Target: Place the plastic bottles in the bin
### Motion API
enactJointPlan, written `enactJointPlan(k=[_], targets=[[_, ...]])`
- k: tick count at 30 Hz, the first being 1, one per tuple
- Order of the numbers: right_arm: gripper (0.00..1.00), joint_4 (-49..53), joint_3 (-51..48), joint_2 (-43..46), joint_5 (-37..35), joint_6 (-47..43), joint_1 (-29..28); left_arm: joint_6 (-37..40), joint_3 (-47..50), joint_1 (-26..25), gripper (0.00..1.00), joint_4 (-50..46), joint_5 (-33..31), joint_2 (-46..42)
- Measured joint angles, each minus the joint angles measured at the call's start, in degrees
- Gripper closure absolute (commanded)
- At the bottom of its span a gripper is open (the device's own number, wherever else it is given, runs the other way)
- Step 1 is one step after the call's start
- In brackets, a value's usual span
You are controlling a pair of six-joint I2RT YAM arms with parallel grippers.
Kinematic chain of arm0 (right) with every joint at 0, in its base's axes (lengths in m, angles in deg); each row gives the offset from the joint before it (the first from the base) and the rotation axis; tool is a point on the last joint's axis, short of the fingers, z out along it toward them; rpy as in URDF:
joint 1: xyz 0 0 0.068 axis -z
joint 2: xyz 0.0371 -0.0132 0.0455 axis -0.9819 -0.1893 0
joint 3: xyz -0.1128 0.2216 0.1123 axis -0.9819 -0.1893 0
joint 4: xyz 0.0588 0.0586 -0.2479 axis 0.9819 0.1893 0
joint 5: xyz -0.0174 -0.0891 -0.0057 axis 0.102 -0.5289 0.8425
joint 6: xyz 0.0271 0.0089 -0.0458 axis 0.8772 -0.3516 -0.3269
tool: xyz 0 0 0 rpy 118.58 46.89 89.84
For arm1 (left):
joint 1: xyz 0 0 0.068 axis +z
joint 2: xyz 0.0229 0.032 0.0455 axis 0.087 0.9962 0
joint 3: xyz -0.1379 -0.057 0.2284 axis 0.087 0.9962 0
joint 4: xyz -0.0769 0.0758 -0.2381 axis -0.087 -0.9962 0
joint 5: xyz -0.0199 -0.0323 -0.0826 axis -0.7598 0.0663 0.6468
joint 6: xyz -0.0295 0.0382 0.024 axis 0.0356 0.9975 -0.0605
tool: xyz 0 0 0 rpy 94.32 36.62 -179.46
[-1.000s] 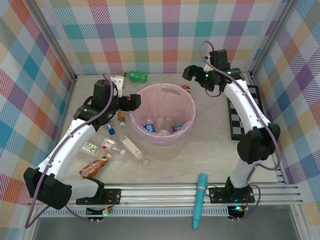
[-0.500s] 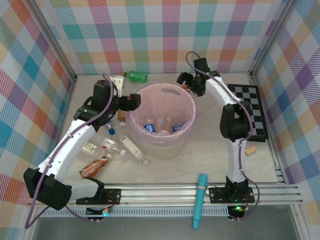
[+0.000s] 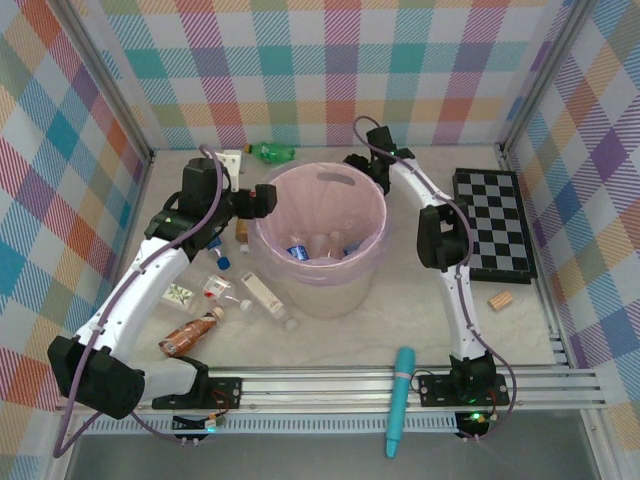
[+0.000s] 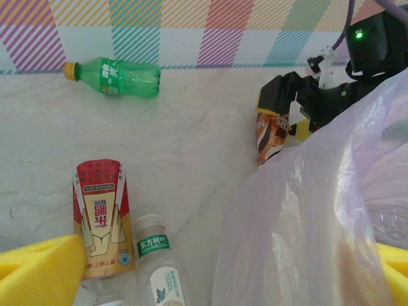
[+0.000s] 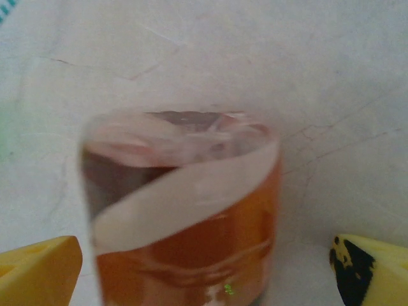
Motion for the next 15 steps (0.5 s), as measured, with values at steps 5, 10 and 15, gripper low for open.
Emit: enactJointPlan(k=[5, 10, 15], targets=[[0.15, 0.94, 1.07, -0.17, -0.76, 0.2, -0.09, 0.0, 0.0, 0.0, 0.06, 0.07, 0.02, 0.02], [0.31, 0.68, 0.0, -0.17, -1.62, -0.09, -0.07, 0.0, 0.0, 0.0, 0.06, 0.07, 0.02, 0.02], [0.41, 0.0, -2.62, 1.22, -2.49, -0.31, 0.31, 0.0, 0.0, 0.09, 0.06, 0.07, 0.04, 0.02]])
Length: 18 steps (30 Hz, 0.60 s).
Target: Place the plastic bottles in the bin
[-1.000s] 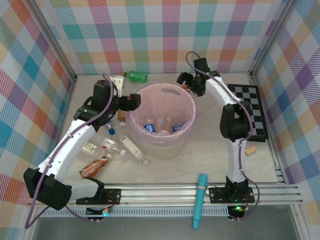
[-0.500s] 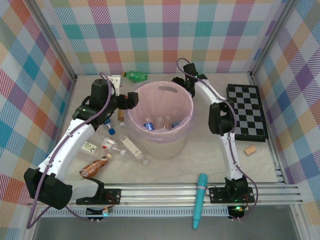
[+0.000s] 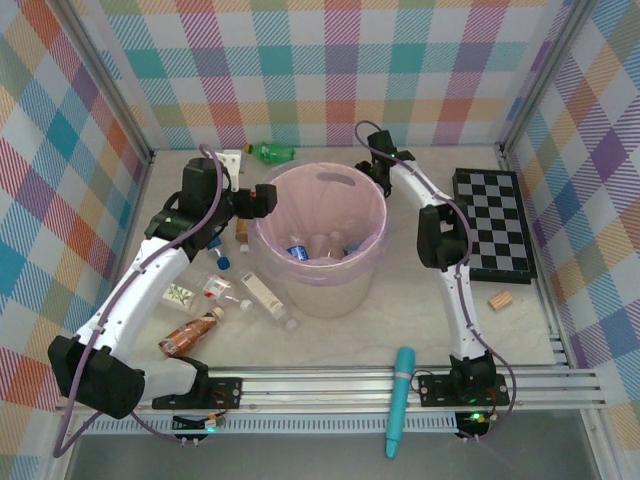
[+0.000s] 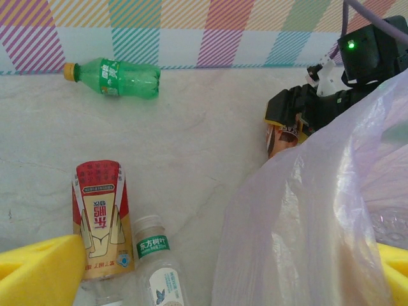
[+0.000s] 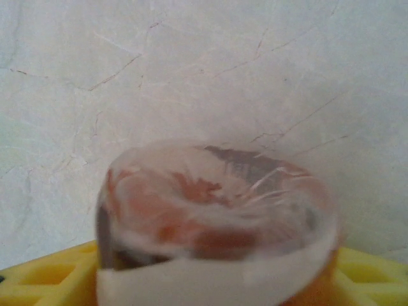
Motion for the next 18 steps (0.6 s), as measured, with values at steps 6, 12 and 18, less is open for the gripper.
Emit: enactJointPlan(k=[6, 12, 18], targets=[[0.48, 0.0, -4.68, 3.28, -0.13, -1.51, 0.74, 0.0, 0.0, 0.13, 0.06, -0.02, -0.02, 0.0], [0.49, -0.02, -10.25, 9.16, 0.46, -3.58, 2.49, 0.0, 0.0, 0.13, 0.06, 0.0, 0.26, 0.02], [0.51, 0.37, -13.73, 16.15, 1.49, -7.23, 5.99, 0.0, 0.0, 0.13, 0.05, -0.02, 0.42, 0.02]])
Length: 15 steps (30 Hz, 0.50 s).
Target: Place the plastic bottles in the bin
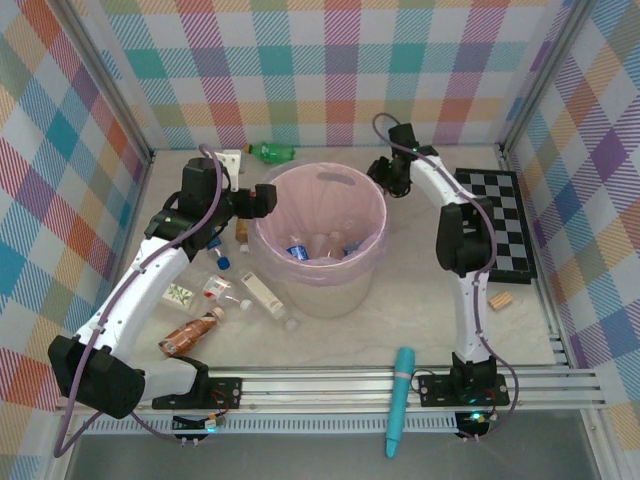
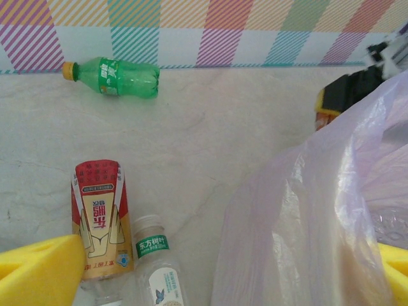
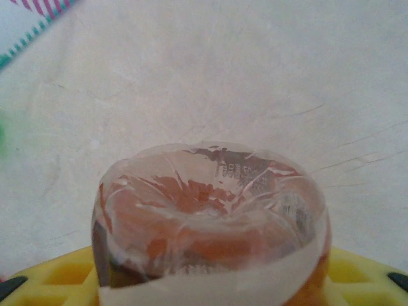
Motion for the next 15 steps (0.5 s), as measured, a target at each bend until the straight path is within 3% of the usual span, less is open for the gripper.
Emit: enactJointPlan(k=[11, 15], targets=[[0.51, 4.44, -3.5, 14.69, 2.19, -7.28, 7.74, -0.22, 0.11, 0.0, 0.05, -0.02, 1.38, 0.0], [0.52, 6.64, -3.21, 19.3, 6.62, -9.2, 8.15, -0.22, 0.11, -0.09, 0.05, -0.07, 1.49, -0.07]])
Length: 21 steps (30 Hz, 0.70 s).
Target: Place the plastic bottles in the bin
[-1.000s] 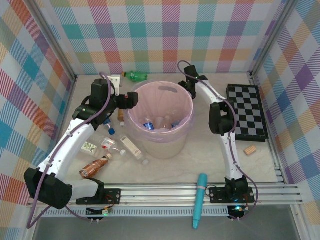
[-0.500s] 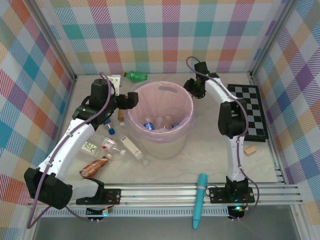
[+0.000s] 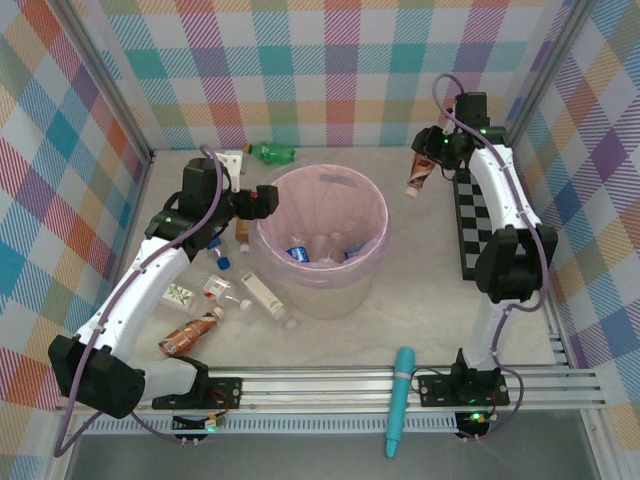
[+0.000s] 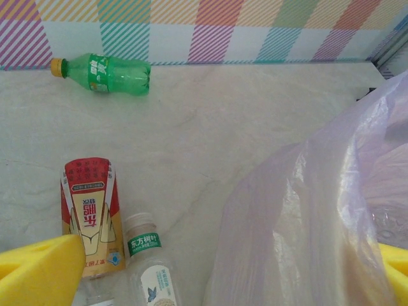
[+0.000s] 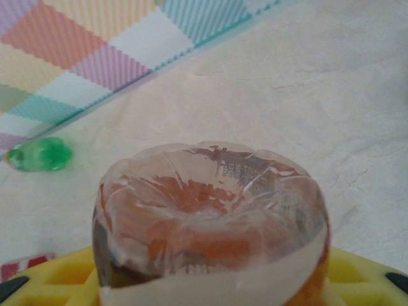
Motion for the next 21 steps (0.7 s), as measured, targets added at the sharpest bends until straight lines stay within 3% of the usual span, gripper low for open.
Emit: enactJointPlan(k=[13, 21], targets=[[0.52, 2.75, 4.04, 13.68, 11.41, -1.42, -2.38, -0.22, 0.7, -1.11, 0.05, 0.24, -0.17, -0.79], [0.52, 5.11, 9.31, 16.04, 13.31, -4.66, -15.96, -0.24, 0.83, -1.44, 0.05, 0.66, -0.22, -0.79]])
